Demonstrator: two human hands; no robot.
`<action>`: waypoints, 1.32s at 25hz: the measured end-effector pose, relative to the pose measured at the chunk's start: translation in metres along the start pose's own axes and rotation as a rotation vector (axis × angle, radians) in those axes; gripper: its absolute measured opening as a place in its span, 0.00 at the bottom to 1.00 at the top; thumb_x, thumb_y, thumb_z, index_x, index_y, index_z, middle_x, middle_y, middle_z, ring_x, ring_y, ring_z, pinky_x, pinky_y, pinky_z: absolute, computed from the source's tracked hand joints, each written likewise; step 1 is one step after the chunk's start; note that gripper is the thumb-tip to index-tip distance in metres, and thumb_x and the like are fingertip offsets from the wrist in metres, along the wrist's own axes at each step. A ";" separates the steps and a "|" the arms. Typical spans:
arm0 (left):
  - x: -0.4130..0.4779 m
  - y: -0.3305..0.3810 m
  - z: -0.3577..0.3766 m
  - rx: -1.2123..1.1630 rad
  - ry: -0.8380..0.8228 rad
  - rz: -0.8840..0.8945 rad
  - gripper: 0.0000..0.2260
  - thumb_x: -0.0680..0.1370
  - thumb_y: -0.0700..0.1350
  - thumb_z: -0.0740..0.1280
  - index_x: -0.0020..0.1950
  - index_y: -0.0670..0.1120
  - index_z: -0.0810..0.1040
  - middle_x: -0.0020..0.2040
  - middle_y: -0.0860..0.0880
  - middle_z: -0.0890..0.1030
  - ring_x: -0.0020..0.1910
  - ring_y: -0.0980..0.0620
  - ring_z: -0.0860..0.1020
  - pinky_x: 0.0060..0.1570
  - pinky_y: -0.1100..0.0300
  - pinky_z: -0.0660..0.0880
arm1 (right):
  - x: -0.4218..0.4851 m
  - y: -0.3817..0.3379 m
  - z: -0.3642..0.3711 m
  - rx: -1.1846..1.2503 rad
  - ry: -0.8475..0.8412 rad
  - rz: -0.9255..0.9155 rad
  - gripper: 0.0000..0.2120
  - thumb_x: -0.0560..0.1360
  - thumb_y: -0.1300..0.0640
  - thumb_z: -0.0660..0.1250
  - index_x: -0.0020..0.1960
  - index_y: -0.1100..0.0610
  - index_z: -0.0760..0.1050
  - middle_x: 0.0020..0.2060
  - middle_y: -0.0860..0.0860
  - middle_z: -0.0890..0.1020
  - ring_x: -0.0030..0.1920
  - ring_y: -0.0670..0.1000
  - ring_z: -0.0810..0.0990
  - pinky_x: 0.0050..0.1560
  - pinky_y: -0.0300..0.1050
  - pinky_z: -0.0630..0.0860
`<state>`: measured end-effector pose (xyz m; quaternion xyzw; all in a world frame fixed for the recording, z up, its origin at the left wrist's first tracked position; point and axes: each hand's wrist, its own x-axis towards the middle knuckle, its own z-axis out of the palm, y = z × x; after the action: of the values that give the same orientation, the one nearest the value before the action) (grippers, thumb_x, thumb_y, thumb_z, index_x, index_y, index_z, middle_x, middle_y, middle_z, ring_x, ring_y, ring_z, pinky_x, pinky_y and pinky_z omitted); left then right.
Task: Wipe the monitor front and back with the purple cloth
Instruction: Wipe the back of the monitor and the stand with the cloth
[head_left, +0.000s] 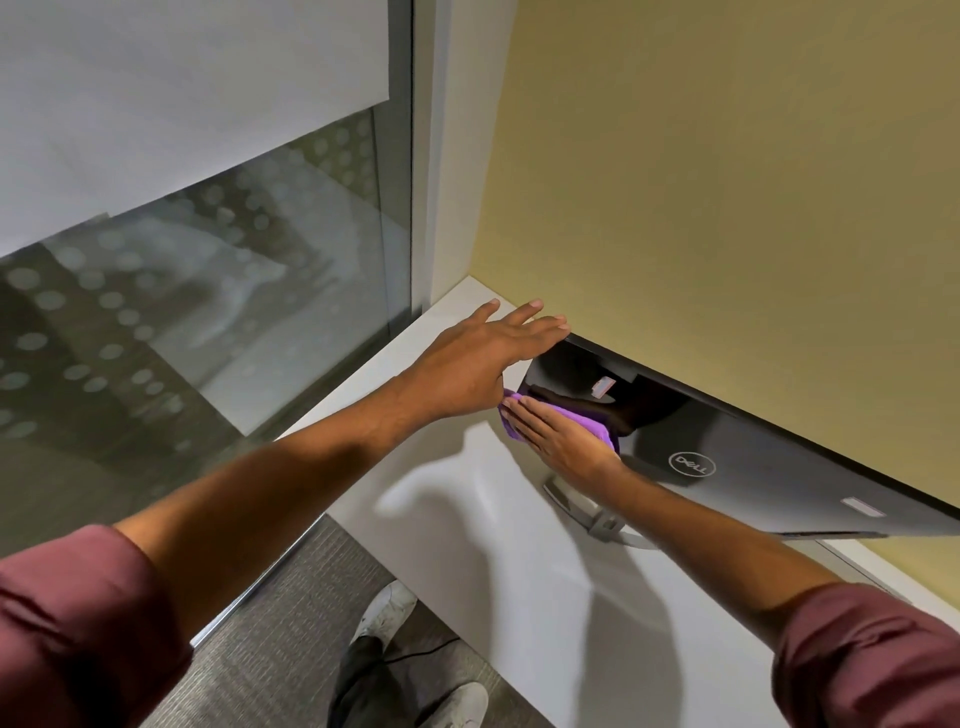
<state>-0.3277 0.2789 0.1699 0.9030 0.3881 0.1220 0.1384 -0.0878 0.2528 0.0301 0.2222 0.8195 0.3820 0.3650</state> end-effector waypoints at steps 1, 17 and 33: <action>0.000 -0.001 0.001 0.004 0.002 0.003 0.48 0.69 0.24 0.61 0.86 0.53 0.56 0.86 0.55 0.58 0.86 0.53 0.50 0.84 0.44 0.54 | -0.004 -0.001 0.001 -0.004 -0.006 -0.012 0.41 0.83 0.56 0.58 0.83 0.73 0.36 0.83 0.72 0.40 0.85 0.72 0.40 0.85 0.66 0.42; -0.003 -0.007 0.007 -0.020 0.016 0.022 0.50 0.67 0.22 0.57 0.86 0.53 0.57 0.86 0.56 0.58 0.86 0.54 0.50 0.83 0.42 0.55 | -0.095 -0.014 0.058 0.398 0.149 0.109 0.35 0.89 0.49 0.54 0.88 0.53 0.38 0.88 0.50 0.41 0.87 0.49 0.41 0.85 0.42 0.48; -0.002 -0.002 0.000 -0.066 -0.011 0.019 0.49 0.69 0.22 0.59 0.86 0.52 0.55 0.86 0.53 0.57 0.86 0.52 0.50 0.83 0.41 0.55 | -0.016 0.003 0.004 0.014 0.056 -0.042 0.40 0.85 0.55 0.57 0.83 0.73 0.39 0.83 0.71 0.39 0.84 0.71 0.36 0.85 0.66 0.41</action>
<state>-0.3300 0.2783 0.1689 0.9022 0.3743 0.1310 0.1694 -0.0743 0.2461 0.0371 0.1967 0.8365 0.3746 0.3483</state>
